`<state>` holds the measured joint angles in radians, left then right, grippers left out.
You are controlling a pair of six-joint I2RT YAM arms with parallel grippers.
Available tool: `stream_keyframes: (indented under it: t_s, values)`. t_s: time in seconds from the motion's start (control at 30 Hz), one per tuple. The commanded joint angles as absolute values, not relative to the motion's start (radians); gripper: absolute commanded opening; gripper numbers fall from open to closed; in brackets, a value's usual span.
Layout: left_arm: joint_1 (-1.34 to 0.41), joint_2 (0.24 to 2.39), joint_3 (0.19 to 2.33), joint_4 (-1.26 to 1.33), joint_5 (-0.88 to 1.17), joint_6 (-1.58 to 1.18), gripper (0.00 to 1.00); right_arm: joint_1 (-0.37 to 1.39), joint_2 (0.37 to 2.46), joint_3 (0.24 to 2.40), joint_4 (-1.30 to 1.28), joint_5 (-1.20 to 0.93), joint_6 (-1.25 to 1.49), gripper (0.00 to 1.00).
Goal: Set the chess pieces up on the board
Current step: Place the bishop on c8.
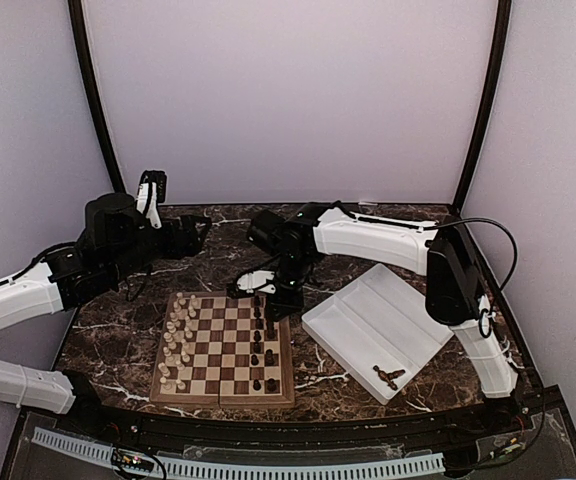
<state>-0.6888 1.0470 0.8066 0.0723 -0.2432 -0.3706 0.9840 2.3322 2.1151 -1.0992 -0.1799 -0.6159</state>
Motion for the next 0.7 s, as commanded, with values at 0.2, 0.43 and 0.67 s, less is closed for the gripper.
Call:
stream_keyframes:
  t_s: [0.2,0.43,0.67]
  values:
    - [-0.681,1.046,0.793,0.087,-0.230,-0.373,0.86,0.998,2.340,2.144,-1.095,-0.162,-0.609,0.22]
    - [-0.680,1.048,0.808,0.075,-0.236,-0.339,0.86,0.992,2.235,2.026,-1.108,-0.111,-0.618,0.24]
    - [-0.679,1.069,0.842,0.053,-0.232,-0.298,0.86,0.923,1.997,1.729,-1.030,-0.079,-0.585,0.27]
